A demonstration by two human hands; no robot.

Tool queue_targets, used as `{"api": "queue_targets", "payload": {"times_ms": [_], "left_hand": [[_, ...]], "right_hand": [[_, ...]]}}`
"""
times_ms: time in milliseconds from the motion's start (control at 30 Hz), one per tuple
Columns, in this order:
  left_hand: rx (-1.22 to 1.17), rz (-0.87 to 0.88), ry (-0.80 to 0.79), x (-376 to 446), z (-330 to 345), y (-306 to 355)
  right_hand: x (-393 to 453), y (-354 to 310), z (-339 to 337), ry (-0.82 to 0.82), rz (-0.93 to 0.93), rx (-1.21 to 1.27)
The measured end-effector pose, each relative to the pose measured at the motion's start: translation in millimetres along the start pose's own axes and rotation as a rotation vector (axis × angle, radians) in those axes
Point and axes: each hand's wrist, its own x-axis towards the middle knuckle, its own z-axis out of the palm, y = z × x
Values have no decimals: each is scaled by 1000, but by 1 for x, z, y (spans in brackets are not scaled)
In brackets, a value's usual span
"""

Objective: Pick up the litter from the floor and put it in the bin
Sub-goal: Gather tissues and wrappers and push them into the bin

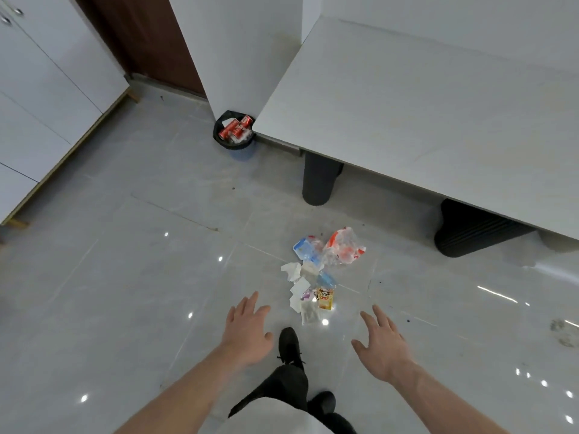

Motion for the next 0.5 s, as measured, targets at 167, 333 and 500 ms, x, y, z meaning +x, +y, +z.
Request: {"api": "queue_targets", "payload": {"times_ms": [167, 333, 500], "left_hand": [[-32, -86, -108, 39, 4, 5], [-179, -265, -167, 69, 13, 18], [-339, -360, -102, 108, 36, 46]], "right_hand": [[36, 7, -23, -16, -39, -3], [84, 26, -42, -92, -49, -52], [155, 43, -46, -164, -135, -106]]}}
